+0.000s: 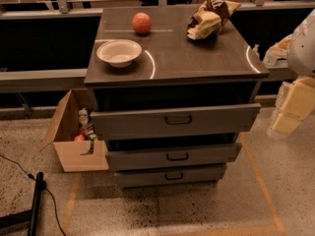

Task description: Open bottom drawer

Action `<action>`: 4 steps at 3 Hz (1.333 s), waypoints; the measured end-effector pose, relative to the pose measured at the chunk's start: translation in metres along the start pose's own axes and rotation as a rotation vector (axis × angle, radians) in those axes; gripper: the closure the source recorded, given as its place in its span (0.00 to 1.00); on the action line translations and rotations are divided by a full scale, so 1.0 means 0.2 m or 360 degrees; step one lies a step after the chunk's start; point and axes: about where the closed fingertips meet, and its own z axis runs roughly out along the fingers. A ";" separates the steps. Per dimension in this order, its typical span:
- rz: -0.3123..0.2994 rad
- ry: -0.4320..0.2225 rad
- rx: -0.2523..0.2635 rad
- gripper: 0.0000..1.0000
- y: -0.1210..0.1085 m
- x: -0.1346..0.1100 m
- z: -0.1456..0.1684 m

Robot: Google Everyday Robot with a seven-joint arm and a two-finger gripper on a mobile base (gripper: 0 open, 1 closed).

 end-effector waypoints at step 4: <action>0.0148 -0.0156 -0.0239 0.00 0.57 0.11 1.35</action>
Offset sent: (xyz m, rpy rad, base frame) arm -0.0074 0.0518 -0.2347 0.2272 0.0148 -0.0499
